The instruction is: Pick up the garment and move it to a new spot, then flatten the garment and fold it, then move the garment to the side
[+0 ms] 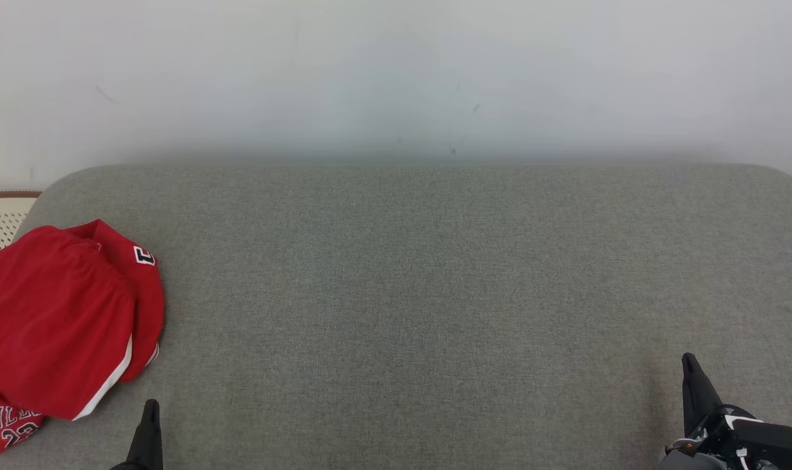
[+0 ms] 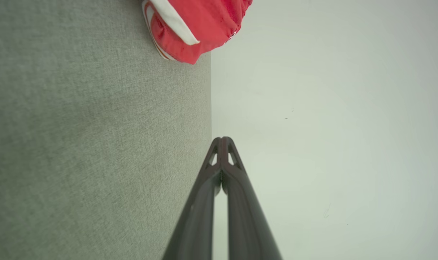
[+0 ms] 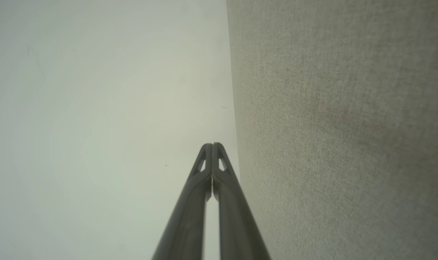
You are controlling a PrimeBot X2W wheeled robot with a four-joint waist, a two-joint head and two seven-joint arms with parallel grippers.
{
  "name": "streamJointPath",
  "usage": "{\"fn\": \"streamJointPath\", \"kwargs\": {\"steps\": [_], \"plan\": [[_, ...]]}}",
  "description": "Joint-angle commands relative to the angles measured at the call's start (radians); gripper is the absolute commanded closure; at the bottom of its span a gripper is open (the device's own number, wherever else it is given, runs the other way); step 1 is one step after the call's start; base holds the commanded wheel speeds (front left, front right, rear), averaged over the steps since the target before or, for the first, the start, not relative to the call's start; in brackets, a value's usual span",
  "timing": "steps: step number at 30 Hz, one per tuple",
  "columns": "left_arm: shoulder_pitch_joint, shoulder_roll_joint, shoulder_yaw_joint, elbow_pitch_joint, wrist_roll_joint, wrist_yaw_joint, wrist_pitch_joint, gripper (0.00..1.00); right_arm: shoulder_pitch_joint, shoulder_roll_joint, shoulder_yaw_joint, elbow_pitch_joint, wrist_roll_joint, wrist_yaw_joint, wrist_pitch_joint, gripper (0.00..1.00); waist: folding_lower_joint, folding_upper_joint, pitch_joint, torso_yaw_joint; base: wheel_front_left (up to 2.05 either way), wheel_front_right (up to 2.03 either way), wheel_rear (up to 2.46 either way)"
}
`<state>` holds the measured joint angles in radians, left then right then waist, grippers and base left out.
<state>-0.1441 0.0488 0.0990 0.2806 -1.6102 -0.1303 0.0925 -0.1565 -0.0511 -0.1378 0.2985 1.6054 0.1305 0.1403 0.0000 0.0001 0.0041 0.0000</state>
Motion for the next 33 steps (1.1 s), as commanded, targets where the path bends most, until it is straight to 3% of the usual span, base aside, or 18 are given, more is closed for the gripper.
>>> {"fn": "streamJointPath", "kwargs": {"steps": [1,30,31,33], "plan": [[-0.003,0.003,0.005,0.000,-0.002,-0.004,0.001,1.00,-0.009,0.002,0.001,-0.003,-0.003,0.000,-0.003,1.00,0.0000,-0.0001,0.000,0.000,0.00,0.00,0.00],[-0.003,0.003,0.005,0.000,-0.002,-0.004,0.001,1.00,-0.009,0.002,0.001,-0.003,-0.003,0.000,-0.003,1.00,0.0000,-0.0001,0.000,0.000,0.00,0.00,0.00],[0.000,0.000,0.000,0.000,0.000,0.000,0.000,0.00,0.000,0.000,0.000,0.000,0.000,0.000,0.000,0.00,0.0000,-0.0001,0.000,0.000,0.00,0.00,0.00],[0.005,-0.003,-0.003,0.012,0.000,0.000,-0.001,0.00,0.009,0.001,0.001,0.014,0.000,0.000,0.000,0.00,0.0000,-0.0001,0.000,0.000,0.00,0.00,0.00]]}}
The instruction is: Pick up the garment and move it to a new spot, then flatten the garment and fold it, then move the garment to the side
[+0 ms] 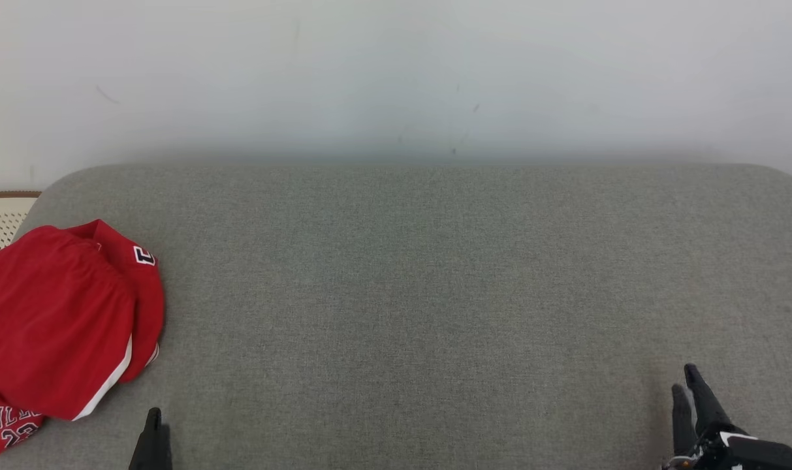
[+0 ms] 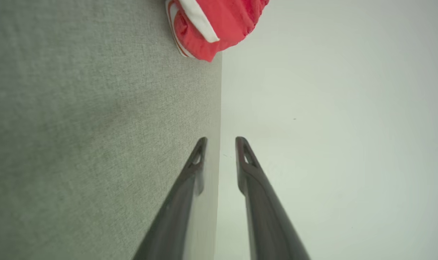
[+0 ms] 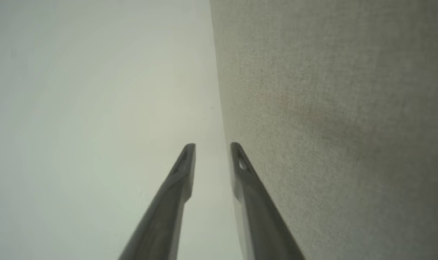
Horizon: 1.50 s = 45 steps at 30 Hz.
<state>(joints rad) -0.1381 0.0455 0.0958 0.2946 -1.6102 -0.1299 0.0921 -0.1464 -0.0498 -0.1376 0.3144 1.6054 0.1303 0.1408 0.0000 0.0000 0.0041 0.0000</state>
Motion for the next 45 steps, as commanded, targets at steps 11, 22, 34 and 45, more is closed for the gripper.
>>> {"fn": "streamJointPath", "kwargs": {"steps": [11,22,34,45], "plan": [[0.005,-0.001,-0.028,0.010,0.064,0.001,-0.043,0.00,0.015,-0.013,0.042,-0.013,-0.038,0.000,-0.043,0.00,0.0000,0.0000,0.003,0.000,0.00,0.00,0.00],[-0.006,-0.001,-0.031,-0.008,0.298,0.000,-0.090,0.00,0.000,-0.039,0.092,-0.022,-0.197,0.000,-0.102,0.00,0.0000,0.0000,0.008,-0.002,0.00,0.00,0.00],[-0.012,0.000,-0.058,-0.030,0.599,0.020,-0.136,0.00,-0.005,-0.061,0.156,-0.042,-0.443,0.000,-0.155,0.00,0.0000,0.0000,0.012,-0.005,0.00,0.00,0.00],[-0.017,0.003,-0.091,-0.039,0.791,0.064,-0.174,0.00,-0.015,-0.082,0.226,-0.047,-0.609,0.000,-0.197,0.00,0.0000,0.0000,0.016,-0.009,0.00,0.00,0.00]]}}
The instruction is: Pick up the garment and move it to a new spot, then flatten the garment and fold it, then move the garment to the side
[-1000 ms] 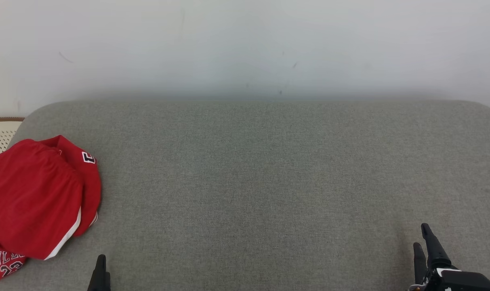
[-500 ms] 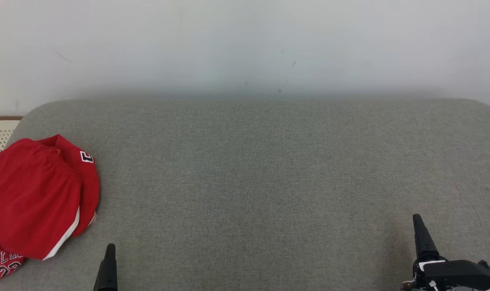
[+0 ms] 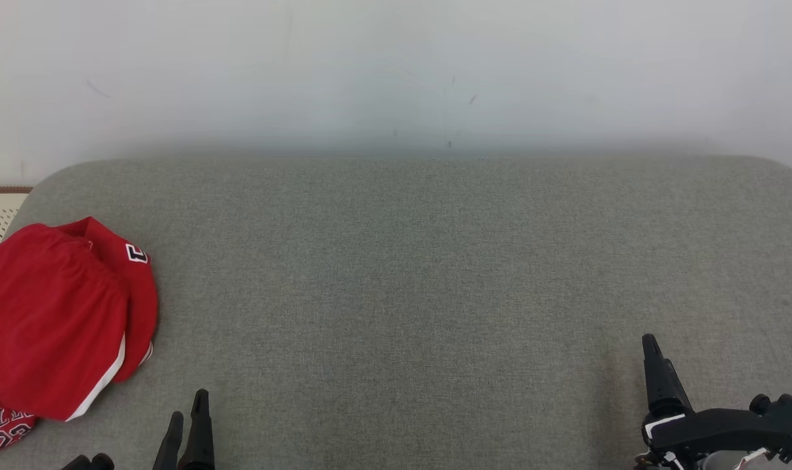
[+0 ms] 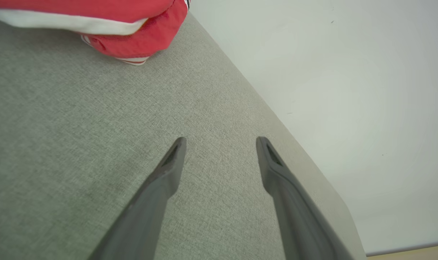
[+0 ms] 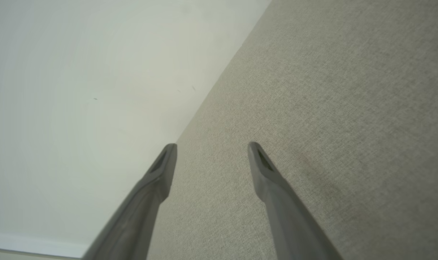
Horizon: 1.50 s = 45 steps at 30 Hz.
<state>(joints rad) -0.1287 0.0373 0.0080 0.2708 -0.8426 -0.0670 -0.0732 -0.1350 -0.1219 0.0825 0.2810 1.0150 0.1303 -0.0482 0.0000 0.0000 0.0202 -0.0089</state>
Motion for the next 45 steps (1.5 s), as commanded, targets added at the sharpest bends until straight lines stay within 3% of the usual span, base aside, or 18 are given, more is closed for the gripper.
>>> {"fn": "streamJointPath", "kwargs": {"steps": [1,12,27,45], "plan": [[-0.027,0.011,-0.005,-0.016,0.039,0.006,-0.012,0.00,-0.027,-0.012,0.011,-0.014,-0.032,0.000,-0.011,0.00,0.0000,0.0000,0.000,-0.001,0.00,0.00,0.00],[-0.031,0.030,-0.044,-0.018,0.204,0.077,-0.045,0.00,-0.031,-0.028,0.056,0.001,-0.171,0.000,-0.049,0.00,0.0000,0.0000,0.002,-0.002,0.00,0.00,0.00],[-0.026,0.050,-0.084,-0.024,0.363,0.138,-0.085,0.00,-0.035,-0.040,0.104,0.011,-0.336,0.000,-0.094,0.00,0.0000,0.0000,0.002,-0.008,0.00,0.00,0.00],[-0.031,0.055,-0.123,-0.030,0.523,0.154,-0.124,0.00,-0.045,-0.049,0.170,0.010,-0.496,0.001,-0.139,0.00,0.0000,0.0000,0.009,-0.015,0.00,0.00,0.00]]}}
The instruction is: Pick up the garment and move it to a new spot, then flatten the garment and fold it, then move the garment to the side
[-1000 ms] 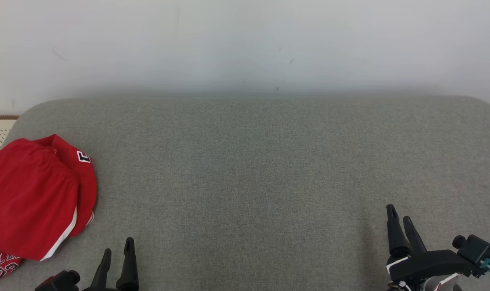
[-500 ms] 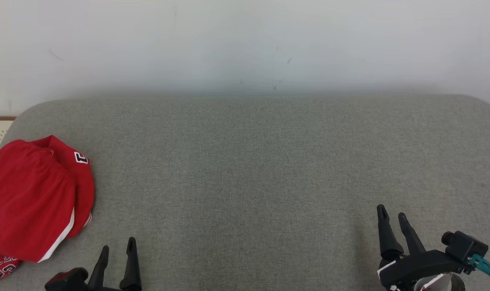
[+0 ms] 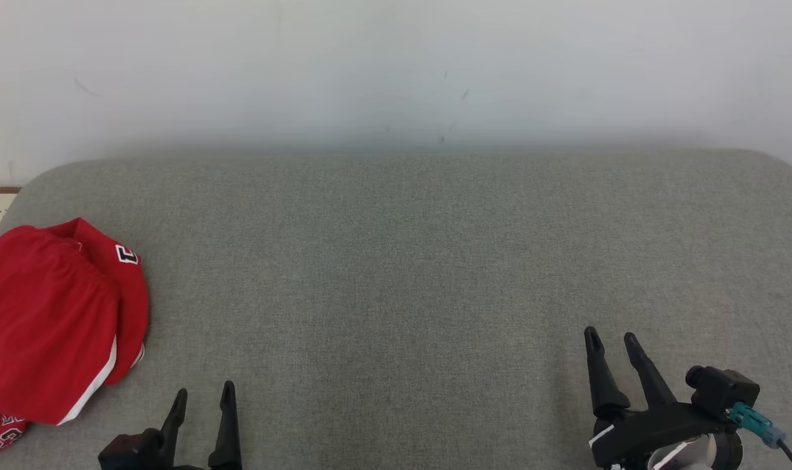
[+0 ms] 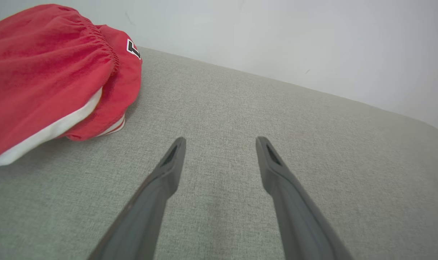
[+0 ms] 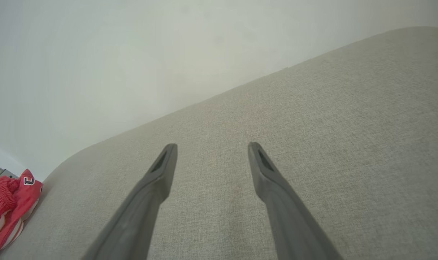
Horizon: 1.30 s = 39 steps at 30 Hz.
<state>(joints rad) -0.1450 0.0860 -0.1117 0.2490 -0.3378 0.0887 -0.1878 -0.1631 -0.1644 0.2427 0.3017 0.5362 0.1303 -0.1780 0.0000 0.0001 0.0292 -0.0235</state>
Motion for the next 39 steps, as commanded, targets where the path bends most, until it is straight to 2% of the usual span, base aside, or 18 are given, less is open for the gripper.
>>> {"fn": "streamJointPath", "kwargs": {"steps": [1,10,28,39], "plan": [[-0.015,0.006,-0.006,-0.008,0.026,-0.004,-0.012,0.00,-0.016,-0.007,0.016,-0.012,-0.027,0.001,-0.012,0.00,0.0000,-0.0001,0.000,0.000,0.00,0.00,0.00],[-0.015,0.004,-0.015,-0.009,0.108,0.009,-0.029,0.00,-0.017,-0.019,0.045,-0.006,-0.100,0.001,-0.032,0.00,0.0000,-0.0001,0.003,-0.006,0.00,0.00,0.00],[-0.008,-0.007,-0.005,-0.003,0.247,0.046,-0.064,0.00,0.009,0.030,-0.085,0.032,-0.332,0.001,-0.071,0.00,0.0000,-0.0001,0.010,-0.017,0.00,0.00,0.00],[-0.001,-0.012,0.004,-0.002,0.322,0.060,-0.081,0.00,0.008,0.046,-0.107,0.019,-0.440,0.001,-0.089,0.00,0.0000,-0.0001,0.017,-0.020,0.00,0.00,0.00]]}}
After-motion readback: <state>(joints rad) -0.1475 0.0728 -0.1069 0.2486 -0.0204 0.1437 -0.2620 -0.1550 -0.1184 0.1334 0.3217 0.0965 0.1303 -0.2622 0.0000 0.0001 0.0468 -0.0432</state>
